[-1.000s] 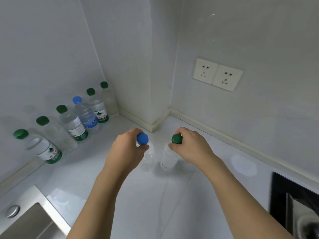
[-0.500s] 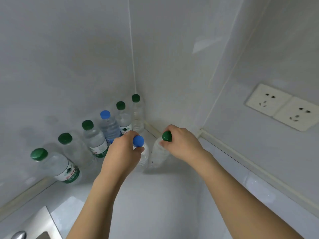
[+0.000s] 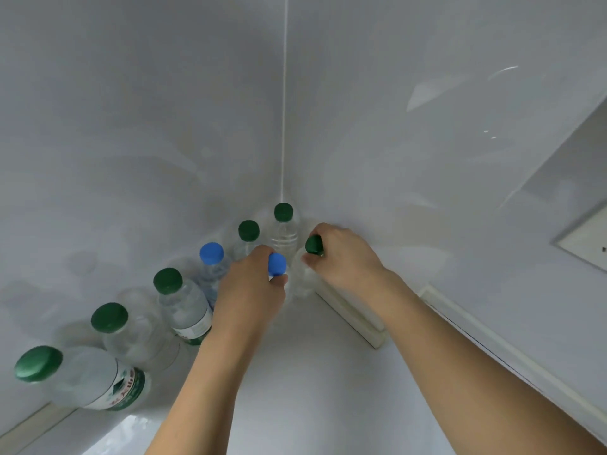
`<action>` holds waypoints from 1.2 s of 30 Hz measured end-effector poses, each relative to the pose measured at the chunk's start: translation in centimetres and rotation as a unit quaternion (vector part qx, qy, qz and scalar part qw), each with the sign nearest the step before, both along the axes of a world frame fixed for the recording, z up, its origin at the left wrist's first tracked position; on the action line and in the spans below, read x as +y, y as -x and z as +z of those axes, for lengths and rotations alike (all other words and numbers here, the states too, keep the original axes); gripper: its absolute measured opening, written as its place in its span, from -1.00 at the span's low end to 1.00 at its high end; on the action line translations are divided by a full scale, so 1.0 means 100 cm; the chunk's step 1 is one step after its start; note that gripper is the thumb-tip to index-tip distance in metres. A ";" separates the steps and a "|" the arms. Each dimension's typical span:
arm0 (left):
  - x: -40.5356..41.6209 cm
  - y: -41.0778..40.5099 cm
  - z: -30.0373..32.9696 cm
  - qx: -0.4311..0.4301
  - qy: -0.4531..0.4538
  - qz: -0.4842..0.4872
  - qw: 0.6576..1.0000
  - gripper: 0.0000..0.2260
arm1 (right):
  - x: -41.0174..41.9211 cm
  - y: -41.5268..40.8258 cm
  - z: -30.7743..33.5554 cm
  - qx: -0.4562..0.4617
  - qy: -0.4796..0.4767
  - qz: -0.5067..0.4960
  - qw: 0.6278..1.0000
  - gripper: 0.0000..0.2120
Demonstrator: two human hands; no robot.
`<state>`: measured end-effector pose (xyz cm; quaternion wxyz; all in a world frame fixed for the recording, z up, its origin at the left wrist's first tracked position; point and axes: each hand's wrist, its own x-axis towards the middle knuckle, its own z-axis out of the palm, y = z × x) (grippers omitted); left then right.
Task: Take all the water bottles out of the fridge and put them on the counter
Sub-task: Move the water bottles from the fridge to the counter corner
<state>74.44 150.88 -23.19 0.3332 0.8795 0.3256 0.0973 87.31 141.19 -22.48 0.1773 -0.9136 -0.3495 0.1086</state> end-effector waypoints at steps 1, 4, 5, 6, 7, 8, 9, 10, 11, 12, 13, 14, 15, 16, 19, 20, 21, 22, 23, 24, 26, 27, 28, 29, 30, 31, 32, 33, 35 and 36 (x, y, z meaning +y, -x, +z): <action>0.002 -0.002 -0.002 -0.005 0.001 0.006 1.000 -0.84 | 0.003 -0.002 -0.004 -0.001 -0.003 0.000 1.000 -0.76; 0.004 -0.006 -0.008 -0.021 -0.002 0.012 1.000 -0.82 | 0.012 -0.007 -0.016 0.017 -0.026 0.000 1.000 -0.80; 0.003 -0.007 -0.009 -0.026 -0.005 0.009 1.000 -0.80 | 0.012 -0.009 -0.018 0.026 -0.032 0.000 0.999 -0.82; 0.003 -0.007 -0.011 -0.029 -0.007 0.008 1.000 -0.78 | 0.013 -0.011 -0.020 0.035 -0.038 0.000 0.999 -0.83; 0.001 -0.007 -0.012 -0.035 -0.003 0.009 0.999 -0.76 | 0.013 -0.013 -0.022 0.042 -0.046 -0.002 0.998 -0.84; 0.001 -0.007 -0.014 -0.041 0.002 0.012 0.999 -0.74 | 0.013 -0.016 -0.024 0.050 -0.057 -0.004 0.997 -0.85; 0.001 -0.008 -0.015 -0.048 0.006 0.014 0.999 -0.72 | 0.011 -0.018 -0.025 0.058 -0.066 -0.007 0.996 -0.86; 0.001 -0.008 -0.017 -0.054 0.007 0.015 0.998 -0.70 | 0.010 -0.020 -0.026 0.065 -0.076 -0.007 0.995 -0.85; 0.002 -0.009 -0.018 -0.059 0.009 0.015 0.998 -0.68 | 0.010 -0.021 -0.028 0.070 -0.084 -0.005 0.994 -0.85; 0.002 -0.010 -0.019 -0.062 0.009 0.013 0.998 -0.67 | 0.009 -0.021 -0.030 0.073 -0.092 -0.003 0.993 -0.85; 0.003 -0.011 -0.019 -0.064 0.008 0.012 0.998 -0.66 | 0.010 -0.021 -0.031 0.076 -0.099 -0.002 0.992 -0.86; 0.003 -0.012 -0.020 -0.062 0.008 0.009 0.998 -0.66 | 0.010 -0.020 -0.033 0.080 -0.105 -0.004 0.991 -0.87; 0.003 -0.013 -0.021 -0.061 0.009 0.007 0.998 -0.67 | 0.010 -0.019 -0.034 0.083 -0.111 -0.006 0.990 -0.87; 0.004 -0.013 -0.021 -0.060 0.009 0.006 0.998 -0.67 | 0.010 -0.019 -0.035 0.085 -0.116 -0.008 0.990 -0.86; 0.004 -0.015 -0.022 -0.059 0.011 0.004 0.998 -0.68 | 0.009 -0.018 -0.034 0.091 -0.120 -0.014 0.988 -0.82; 0.003 -0.015 -0.021 -0.060 0.008 0.004 0.998 -0.68 | 0.008 -0.017 -0.034 0.094 -0.119 -0.017 0.988 -0.81; 0.002 -0.015 -0.020 -0.062 0.006 0.004 0.998 -0.68 | 0.008 -0.016 -0.033 0.096 -0.118 -0.021 0.988 -0.80; 0.001 -0.016 -0.020 -0.062 0.003 0.005 0.998 -0.68 | 0.008 -0.016 -0.033 0.097 -0.118 -0.026 0.988 -0.79; 0.000 -0.017 -0.019 -0.057 -0.001 0.006 0.998 -0.68 | 0.007 -0.015 -0.033 0.096 -0.117 -0.032 0.988 -0.78; -0.001 -0.019 -0.019 -0.050 -0.009 0.006 0.999 -0.68 | 0.006 -0.014 -0.032 0.092 -0.116 -0.038 0.988 -0.76; -0.003 -0.019 -0.018 -0.037 -0.027 0.003 0.999 -0.67 | 0.001 -0.006 -0.029 0.089 -0.118 -0.055 0.988 -0.70; -0.003 -0.018 -0.017 -0.031 -0.034 -0.001 0.999 -0.66 | -0.004 0.000 -0.026 0.094 -0.127 -0.064 0.985 -0.63; -0.004 -0.016 -0.015 -0.025 -0.042 -0.004 0.999 -0.63 | -0.011 0.007 -0.021 0.103 -0.136 -0.072 0.983 -0.55; -0.005 -0.013 -0.012 -0.019 -0.045 -0.005 0.999 -0.60 | -0.019 0.013 -0.017 0.110 -0.144 -0.080 0.980 -0.48; -0.007 -0.009 -0.008 -0.015 -0.050 -0.003 0.999 -0.58 | -0.029 0.020 -0.012 0.114 -0.149 -0.090 0.978 -0.43; -0.009 -0.004 -0.003 -0.012 -0.059 -0.002 0.998 -0.56 | -0.041 0.026 -0.009 0.110 -0.153 -0.099 0.977 -0.41; -0.018 0.001 0.006 -0.014 -0.073 -0.006 0.997 -0.54 | -0.059 0.034 -0.001 0.104 -0.152 -0.108 0.977 -0.41; -0.021 0.004 0.010 -0.011 -0.087 -0.010 0.996 -0.53 | -0.070 0.040 0.000 0.103 -0.148 -0.114 0.977 -0.41; -0.039 0.010 0.023 -0.014 -0.112 -0.027 0.993 -0.53 | -0.102 0.055 0.009 0.105 -0.142 -0.133 0.975 -0.43; -0.055 0.014 0.033 -0.020 -0.120 -0.038 0.992 -0.54 | -0.124 0.066 0.018 0.109 -0.144 -0.145 0.973 -0.45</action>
